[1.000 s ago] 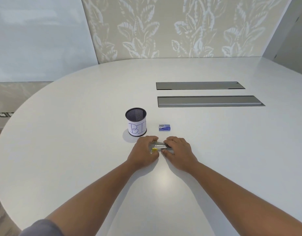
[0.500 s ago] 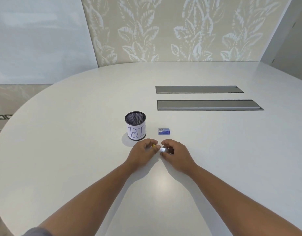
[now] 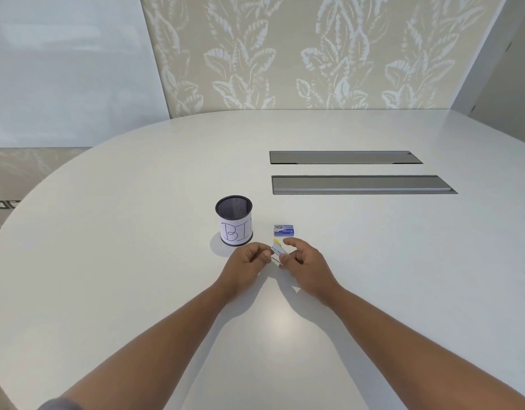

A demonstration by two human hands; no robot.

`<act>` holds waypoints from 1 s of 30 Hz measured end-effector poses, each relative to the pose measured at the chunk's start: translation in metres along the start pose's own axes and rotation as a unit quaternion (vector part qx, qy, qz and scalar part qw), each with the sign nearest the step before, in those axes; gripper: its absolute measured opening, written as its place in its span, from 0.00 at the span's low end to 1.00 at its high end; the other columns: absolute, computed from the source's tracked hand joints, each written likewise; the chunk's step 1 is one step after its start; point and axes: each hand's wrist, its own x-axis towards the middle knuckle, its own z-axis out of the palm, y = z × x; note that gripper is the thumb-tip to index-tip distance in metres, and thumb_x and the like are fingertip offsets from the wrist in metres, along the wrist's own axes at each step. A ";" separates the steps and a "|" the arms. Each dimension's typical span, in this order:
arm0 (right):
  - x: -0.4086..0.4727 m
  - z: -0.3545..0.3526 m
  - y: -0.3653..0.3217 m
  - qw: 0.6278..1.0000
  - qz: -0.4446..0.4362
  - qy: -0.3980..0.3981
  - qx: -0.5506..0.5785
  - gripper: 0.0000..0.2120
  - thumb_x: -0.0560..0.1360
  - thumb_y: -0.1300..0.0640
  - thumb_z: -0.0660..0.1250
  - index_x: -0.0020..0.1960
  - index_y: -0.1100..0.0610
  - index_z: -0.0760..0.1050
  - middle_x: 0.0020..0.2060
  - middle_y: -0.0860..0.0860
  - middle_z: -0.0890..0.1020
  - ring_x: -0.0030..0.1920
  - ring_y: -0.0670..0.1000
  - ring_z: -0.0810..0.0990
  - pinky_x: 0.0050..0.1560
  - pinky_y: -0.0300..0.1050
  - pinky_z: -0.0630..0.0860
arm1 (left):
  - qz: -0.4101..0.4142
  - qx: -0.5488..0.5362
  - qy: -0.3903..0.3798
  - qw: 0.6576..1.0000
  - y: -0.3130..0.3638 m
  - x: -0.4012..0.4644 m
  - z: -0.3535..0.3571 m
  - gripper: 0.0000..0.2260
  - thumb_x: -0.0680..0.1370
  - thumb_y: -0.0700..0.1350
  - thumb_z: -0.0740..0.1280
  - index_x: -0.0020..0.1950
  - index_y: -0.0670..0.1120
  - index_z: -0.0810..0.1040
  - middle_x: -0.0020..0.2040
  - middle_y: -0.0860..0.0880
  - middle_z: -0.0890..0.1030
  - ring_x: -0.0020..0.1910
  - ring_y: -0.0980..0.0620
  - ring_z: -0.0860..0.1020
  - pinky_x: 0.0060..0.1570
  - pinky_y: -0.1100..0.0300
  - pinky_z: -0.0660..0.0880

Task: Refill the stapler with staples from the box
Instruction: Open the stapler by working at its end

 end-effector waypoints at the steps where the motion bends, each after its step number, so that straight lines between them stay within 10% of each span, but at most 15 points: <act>1: 0.002 0.000 -0.002 1.000 0.008 -0.005 0.025 0.16 0.80 0.52 0.68 0.68 0.50 0.75 0.40 0.47 0.84 0.37 0.47 0.79 0.41 0.45 0.77 | -0.002 -0.002 0.000 1.000 0.000 0.000 0.000 0.06 0.82 0.47 0.66 0.48 0.52 0.82 0.41 0.54 0.82 0.38 0.58 0.75 0.45 0.62 0.72; 11: 0.002 0.009 -0.001 0.996 0.010 -0.028 0.087 0.11 0.82 0.54 0.64 0.57 0.37 0.77 0.32 0.39 0.78 0.33 0.42 0.75 0.32 0.39 0.74 | -0.005 -0.007 0.003 1.000 0.001 0.002 0.002 0.07 0.83 0.45 0.65 0.50 0.50 0.83 0.39 0.56 0.83 0.39 0.59 0.77 0.47 0.64 0.73; 18: 0.004 0.007 -0.001 0.992 0.013 -0.045 0.114 0.18 0.80 0.60 0.68 0.69 0.51 0.74 0.37 0.48 0.79 0.35 0.49 0.77 0.33 0.42 0.74 | -0.035 -0.077 0.027 0.996 0.006 0.005 0.003 0.07 0.82 0.45 0.66 0.51 0.50 0.85 0.39 0.56 0.83 0.41 0.59 0.79 0.49 0.61 0.74; 25: 0.005 0.003 -0.001 0.988 0.002 -0.050 0.146 0.15 0.79 0.61 0.70 0.63 0.50 0.74 0.40 0.54 0.81 0.31 0.49 0.78 0.26 0.42 0.73 | -0.083 -0.109 0.037 0.990 0.015 0.010 0.012 0.07 0.81 0.44 0.66 0.54 0.45 0.83 0.35 0.55 0.82 0.34 0.59 0.77 0.34 0.69 0.73; 30: 0.005 0.003 0.000 0.988 -0.006 -0.044 0.149 0.15 0.78 0.61 0.71 0.62 0.50 0.74 0.39 0.52 0.81 0.31 0.48 0.77 0.26 0.42 0.73 | -0.120 -0.239 -0.003 0.964 0.024 0.012 0.023 0.06 0.81 0.39 0.64 0.53 0.40 0.81 0.42 0.45 0.85 0.37 0.50 0.81 0.43 0.58 0.81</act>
